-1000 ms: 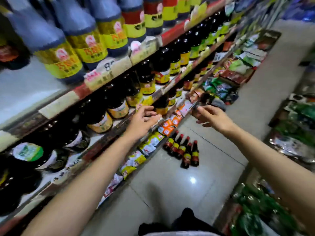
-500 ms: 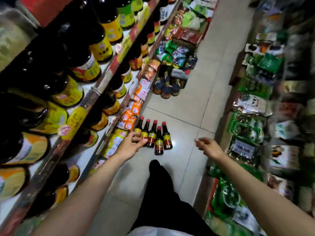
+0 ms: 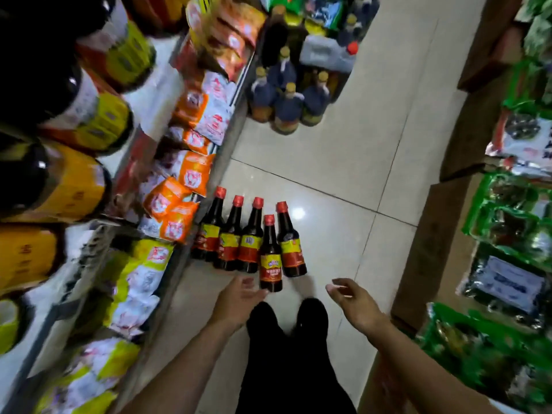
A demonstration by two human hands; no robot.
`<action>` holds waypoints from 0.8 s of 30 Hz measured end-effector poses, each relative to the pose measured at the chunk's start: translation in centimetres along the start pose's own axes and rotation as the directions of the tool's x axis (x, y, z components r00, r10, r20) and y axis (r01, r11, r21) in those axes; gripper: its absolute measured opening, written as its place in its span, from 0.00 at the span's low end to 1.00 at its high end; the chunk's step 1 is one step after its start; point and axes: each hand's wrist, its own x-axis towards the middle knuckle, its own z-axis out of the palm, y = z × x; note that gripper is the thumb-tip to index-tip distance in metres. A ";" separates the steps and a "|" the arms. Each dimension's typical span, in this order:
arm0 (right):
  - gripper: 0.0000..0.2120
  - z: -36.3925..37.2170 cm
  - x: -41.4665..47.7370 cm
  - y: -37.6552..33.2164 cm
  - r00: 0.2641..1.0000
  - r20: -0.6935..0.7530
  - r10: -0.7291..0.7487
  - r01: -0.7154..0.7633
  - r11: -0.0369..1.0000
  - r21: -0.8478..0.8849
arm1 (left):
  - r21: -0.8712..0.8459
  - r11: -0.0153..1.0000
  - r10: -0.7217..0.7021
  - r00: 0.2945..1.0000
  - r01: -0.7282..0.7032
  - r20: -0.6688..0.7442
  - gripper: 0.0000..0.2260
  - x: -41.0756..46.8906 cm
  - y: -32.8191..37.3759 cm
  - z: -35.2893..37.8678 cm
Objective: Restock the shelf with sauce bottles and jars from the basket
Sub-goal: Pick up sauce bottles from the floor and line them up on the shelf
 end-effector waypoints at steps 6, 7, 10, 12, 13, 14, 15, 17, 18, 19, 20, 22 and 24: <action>0.16 5.5 15.2 5.5 0.999 -0.018 -0.036 0.036 0.999 -0.019 | 0.120 0.990 -0.069 0.998 0.070 -0.012 0.23 13.9 -6.7 6.3; 0.18 6.2 16.8 5.6 0.999 -0.005 -0.047 0.047 0.999 -0.012 | 0.132 0.987 -0.085 0.996 0.087 -0.023 0.24 15.1 -7.1 7.0; 0.24 8.6 22.2 6.6 0.989 -0.008 -0.148 0.148 0.988 -0.032 | 0.087 0.996 -0.016 0.999 0.021 -0.051 0.25 19.1 -8.9 9.5; 0.22 10.0 24.9 6.7 0.977 -0.030 -0.211 0.210 0.977 -0.021 | 0.152 0.988 0.040 0.996 -0.028 -0.076 0.29 21.0 -9.7 10.6; 0.19 10.8 26.1 6.7 0.973 -0.050 -0.226 0.225 0.974 -0.029 | 0.208 0.978 0.042 0.993 -0.017 -0.114 0.32 21.6 -10.1 11.0; 0.16 11.3 26.9 6.5 0.969 -0.085 -0.234 0.231 0.972 -0.042 | 0.252 0.968 0.042 0.986 0.000 -0.163 0.34 21.9 -10.2 11.5; 0.15 11.9 27.7 6.3 0.963 -0.123 -0.240 0.234 0.970 -0.057 | 0.280 0.960 0.041 0.979 0.018 -0.201 0.36 22.2 -10.2 12.0; 0.19 12.6 29.0 5.9 0.955 -0.169 -0.244 0.228 0.968 -0.106 | 0.291 0.956 0.026 0.975 0.041 -0.222 0.39 22.7 -10.3 13.0; 0.22 12.7 29.4 5.7 0.954 -0.177 -0.243 0.219 0.965 -0.143 | 0.275 0.960 0.016 0.975 0.047 -0.223 0.39 22.9 -10.3 13.2; 0.25 12.7 29.7 5.6 0.955 -0.175 -0.239 0.206 0.960 -0.189 | 0.249 0.967 0.004 0.973 0.055 -0.230 0.37 23.2 -10.3 13.4; 0.27 12.6 29.9 5.5 0.957 -0.165 -0.237 0.194 0.951 -0.241 | 0.218 0.974 -0.012 0.970 0.066 -0.241 0.35 23.5 -10.3 13.3; 0.29 12.0 30.4 5.5 0.963 -0.128 -0.239 0.186 0.925 -0.331 | 0.160 0.985 -0.024 0.963 0.070 -0.270 0.31 24.1 -10.3 13.2; 0.30 11.3 30.6 5.6 0.968 -0.094 -0.233 0.186 0.915 -0.359 | 0.125 0.990 -0.025 0.958 0.063 -0.287 0.29 24.3 -10.3 13.3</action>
